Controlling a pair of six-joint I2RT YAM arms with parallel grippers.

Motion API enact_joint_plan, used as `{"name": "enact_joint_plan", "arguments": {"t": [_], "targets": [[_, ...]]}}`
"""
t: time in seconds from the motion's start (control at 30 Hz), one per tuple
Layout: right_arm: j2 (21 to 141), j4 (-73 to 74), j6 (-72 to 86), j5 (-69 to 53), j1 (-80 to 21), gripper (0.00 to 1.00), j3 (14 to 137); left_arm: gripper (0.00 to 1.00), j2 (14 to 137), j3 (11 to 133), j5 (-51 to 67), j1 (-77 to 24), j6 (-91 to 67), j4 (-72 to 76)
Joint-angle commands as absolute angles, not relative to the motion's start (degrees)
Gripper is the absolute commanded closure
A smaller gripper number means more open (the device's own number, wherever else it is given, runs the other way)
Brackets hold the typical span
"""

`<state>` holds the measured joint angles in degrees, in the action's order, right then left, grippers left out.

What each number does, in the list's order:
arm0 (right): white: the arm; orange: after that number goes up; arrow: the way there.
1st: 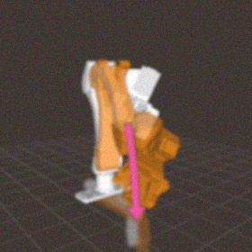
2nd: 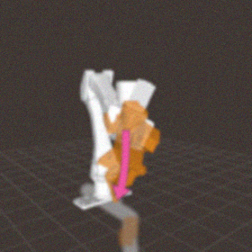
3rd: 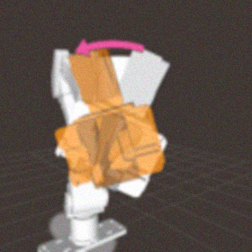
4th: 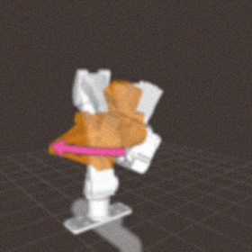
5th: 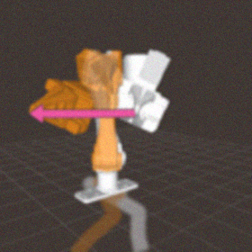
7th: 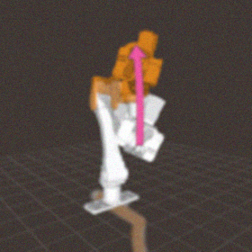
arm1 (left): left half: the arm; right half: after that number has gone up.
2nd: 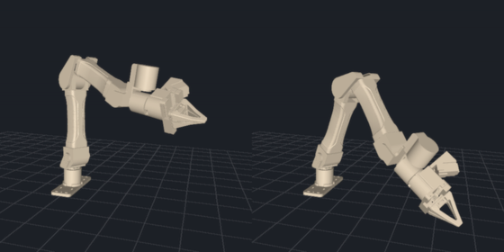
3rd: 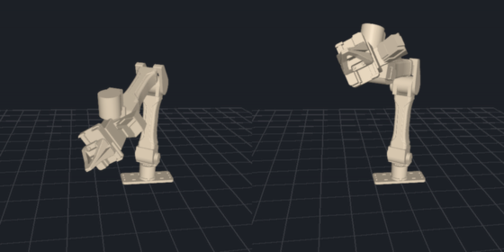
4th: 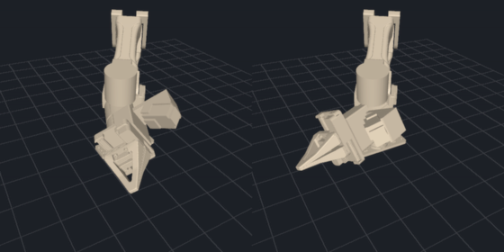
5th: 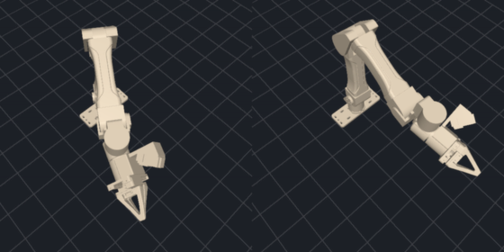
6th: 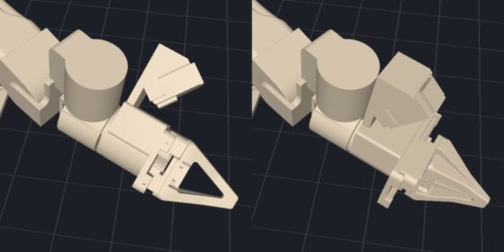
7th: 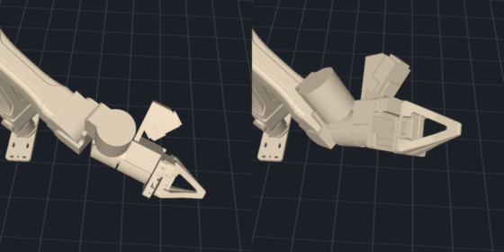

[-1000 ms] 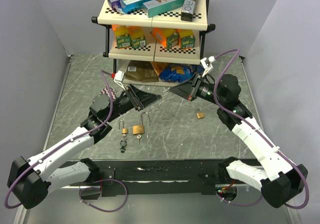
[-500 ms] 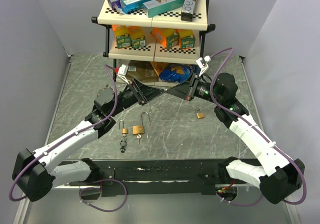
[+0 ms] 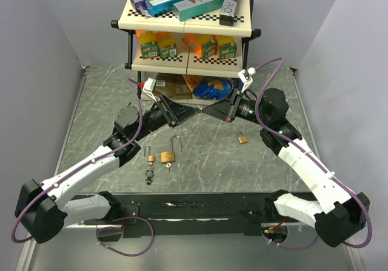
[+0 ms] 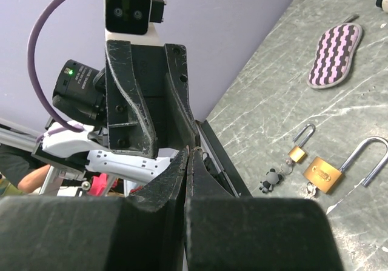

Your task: Unlock with the key

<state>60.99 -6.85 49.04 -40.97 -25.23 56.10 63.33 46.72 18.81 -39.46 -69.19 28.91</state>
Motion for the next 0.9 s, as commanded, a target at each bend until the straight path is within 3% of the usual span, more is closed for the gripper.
{"name": "enact_joint_plan", "arguments": {"t": [0.0, 0.27, 0.43, 0.67, 0.8, 0.87], "targets": [[59.9, -9.3, 49.5, -41.0, -25.1, 1.00, 56.0, 0.65, 62.1, 45.9, 19.7, -40.1, -71.2, 32.2], [59.6, -8.9, 49.4, -40.7, -25.0, 1.00, 56.2, 0.65, 61.0, 45.4, 18.3, -40.4, -71.3, 29.8], [59.8, -8.8, 49.3, -40.9, -25.0, 1.00, 56.2, 0.79, 60.4, 45.4, 17.3, -40.4, -70.7, 29.2], [60.7, -8.3, 49.3, -41.9, -25.0, 1.00, 56.4, 0.79, 60.5, 46.0, 16.4, -40.4, -69.3, 27.8], [61.3, -6.6, 48.3, -43.1, -25.0, 1.00, 57.1, 0.96, 60.5, 46.3, 16.5, -40.4, -67.7, 27.2], [61.7, -4.7, 47.2, -44.2, -25.0, 1.00, 57.7, 0.99, 60.0, 47.0, 16.7, -40.4, -65.1, 24.5]]}}
